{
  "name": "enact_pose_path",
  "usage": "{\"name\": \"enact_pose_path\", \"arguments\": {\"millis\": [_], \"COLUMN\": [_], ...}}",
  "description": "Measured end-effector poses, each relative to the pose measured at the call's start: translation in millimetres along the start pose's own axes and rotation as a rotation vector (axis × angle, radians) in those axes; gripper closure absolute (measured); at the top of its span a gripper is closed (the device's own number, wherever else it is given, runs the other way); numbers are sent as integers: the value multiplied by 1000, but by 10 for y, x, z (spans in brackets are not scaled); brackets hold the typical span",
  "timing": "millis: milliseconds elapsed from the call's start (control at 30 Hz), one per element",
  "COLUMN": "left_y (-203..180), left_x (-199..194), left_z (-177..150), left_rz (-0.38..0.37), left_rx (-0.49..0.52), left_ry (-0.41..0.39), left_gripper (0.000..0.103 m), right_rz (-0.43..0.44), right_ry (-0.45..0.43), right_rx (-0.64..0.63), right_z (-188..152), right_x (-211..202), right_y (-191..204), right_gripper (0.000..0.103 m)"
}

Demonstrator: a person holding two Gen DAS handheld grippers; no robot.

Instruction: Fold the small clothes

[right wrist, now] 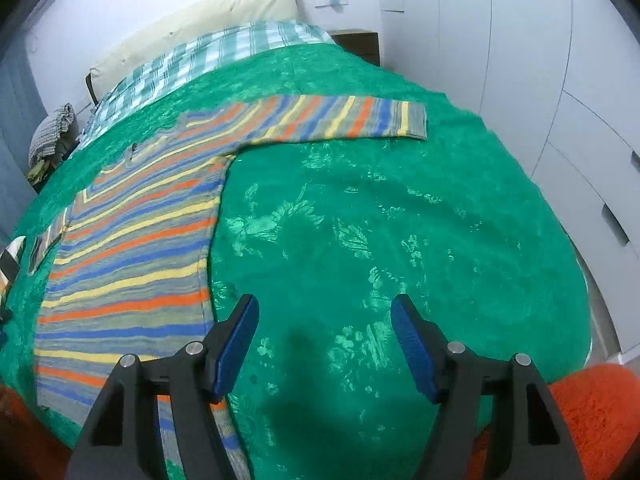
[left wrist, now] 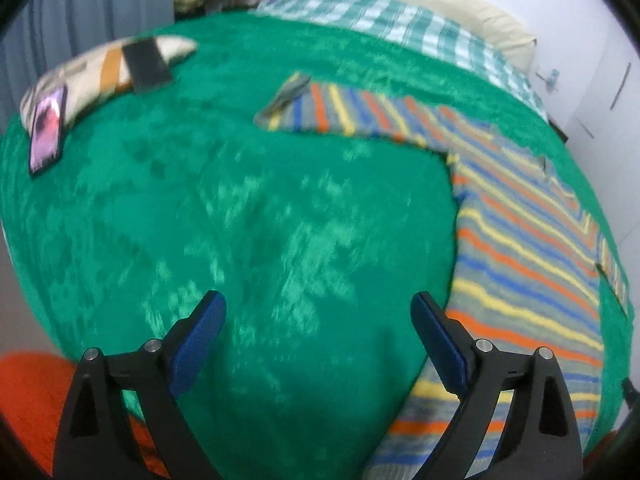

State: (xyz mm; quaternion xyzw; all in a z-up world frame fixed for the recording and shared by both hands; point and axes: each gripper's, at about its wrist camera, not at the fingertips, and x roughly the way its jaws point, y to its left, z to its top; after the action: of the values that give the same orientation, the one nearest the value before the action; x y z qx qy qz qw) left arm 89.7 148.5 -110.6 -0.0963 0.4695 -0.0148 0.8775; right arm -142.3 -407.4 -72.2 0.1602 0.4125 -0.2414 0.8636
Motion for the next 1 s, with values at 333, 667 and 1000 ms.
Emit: {"name": "enact_pose_path", "arguments": {"millis": [333,667,1000], "left_y": [-59,-206,-244], "left_x": [-78,-54,-13], "left_z": [-42,-77,-81], "left_rz": [55,98,68], "left_rx": [63,171,195], "left_ry": [-115,-152,-119], "left_gripper": [8,8,8], "right_rz": [15,39,54], "right_ry": [34,54,56], "right_rx": [27,48,50], "right_z": [-64,-81,-101], "right_x": [158,219,236], "right_y": [-14,-38,-6], "right_gripper": [34,34,34]}}
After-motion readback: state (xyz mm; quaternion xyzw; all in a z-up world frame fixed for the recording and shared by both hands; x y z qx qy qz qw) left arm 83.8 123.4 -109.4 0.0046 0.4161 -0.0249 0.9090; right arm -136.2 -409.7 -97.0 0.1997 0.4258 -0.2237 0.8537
